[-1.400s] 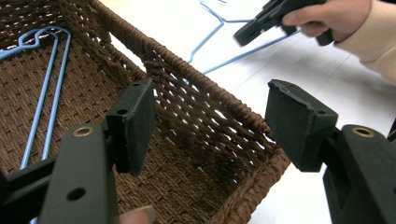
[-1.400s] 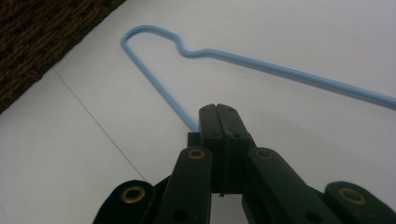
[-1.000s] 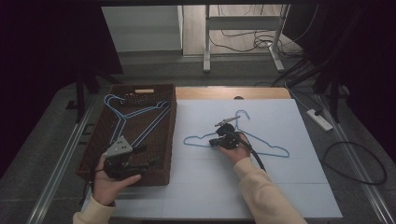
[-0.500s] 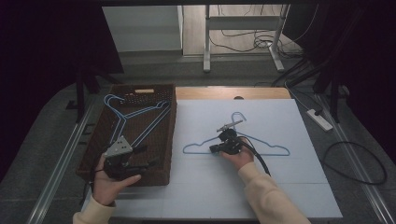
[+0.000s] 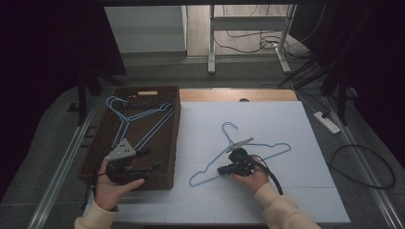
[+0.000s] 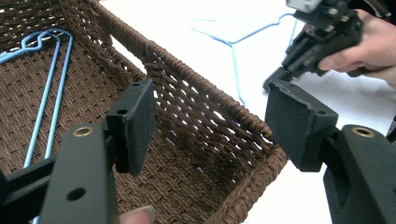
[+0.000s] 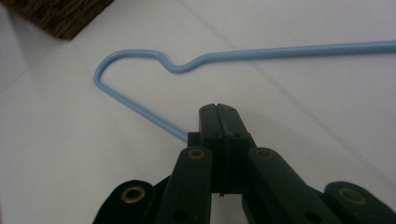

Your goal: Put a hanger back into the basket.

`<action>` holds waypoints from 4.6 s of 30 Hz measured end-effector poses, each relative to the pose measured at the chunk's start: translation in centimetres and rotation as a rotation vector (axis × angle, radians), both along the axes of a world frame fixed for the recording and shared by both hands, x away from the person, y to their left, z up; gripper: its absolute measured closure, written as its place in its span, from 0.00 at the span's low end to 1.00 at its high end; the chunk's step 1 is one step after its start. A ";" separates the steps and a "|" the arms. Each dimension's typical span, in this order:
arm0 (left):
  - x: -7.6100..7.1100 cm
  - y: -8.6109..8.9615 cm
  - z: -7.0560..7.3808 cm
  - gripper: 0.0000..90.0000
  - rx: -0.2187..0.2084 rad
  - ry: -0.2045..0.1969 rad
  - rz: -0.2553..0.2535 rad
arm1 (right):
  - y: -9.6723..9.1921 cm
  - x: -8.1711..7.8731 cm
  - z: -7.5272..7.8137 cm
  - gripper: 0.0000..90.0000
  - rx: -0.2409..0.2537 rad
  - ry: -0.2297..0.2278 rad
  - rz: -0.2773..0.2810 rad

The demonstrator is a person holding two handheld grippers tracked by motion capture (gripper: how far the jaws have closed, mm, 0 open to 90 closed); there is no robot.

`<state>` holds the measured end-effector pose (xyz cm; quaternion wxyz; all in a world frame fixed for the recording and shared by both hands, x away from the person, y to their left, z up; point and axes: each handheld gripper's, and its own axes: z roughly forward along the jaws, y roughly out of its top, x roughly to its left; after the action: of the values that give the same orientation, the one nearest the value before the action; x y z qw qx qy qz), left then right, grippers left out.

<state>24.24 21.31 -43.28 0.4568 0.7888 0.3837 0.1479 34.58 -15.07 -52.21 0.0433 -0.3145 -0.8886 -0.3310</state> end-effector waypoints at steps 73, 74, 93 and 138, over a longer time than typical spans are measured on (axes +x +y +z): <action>-0.2 -0.8 0.2 0.37 -0.005 -0.005 -0.021 | 1.9 9.6 3.5 0.96 -0.158 -0.152 -0.304; -0.2 -0.8 0.2 0.37 -0.005 -0.005 -0.021 | 1.7 9.3 3.9 0.96 -0.144 -0.165 -0.304; 0.1 -4.2 0.6 0.37 -0.010 0.032 -0.088 | -1.1 5.4 6.6 0.96 0.048 -0.284 -0.273; 4.5 -18.1 -5.6 0.60 0.167 0.266 -0.202 | -2.7 0.7 8.0 0.96 0.199 -0.374 -0.211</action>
<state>28.72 3.18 -48.89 0.3472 0.8711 0.3462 0.0270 35.25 -17.80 -44.21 -0.1259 -0.3330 -0.8065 -0.4720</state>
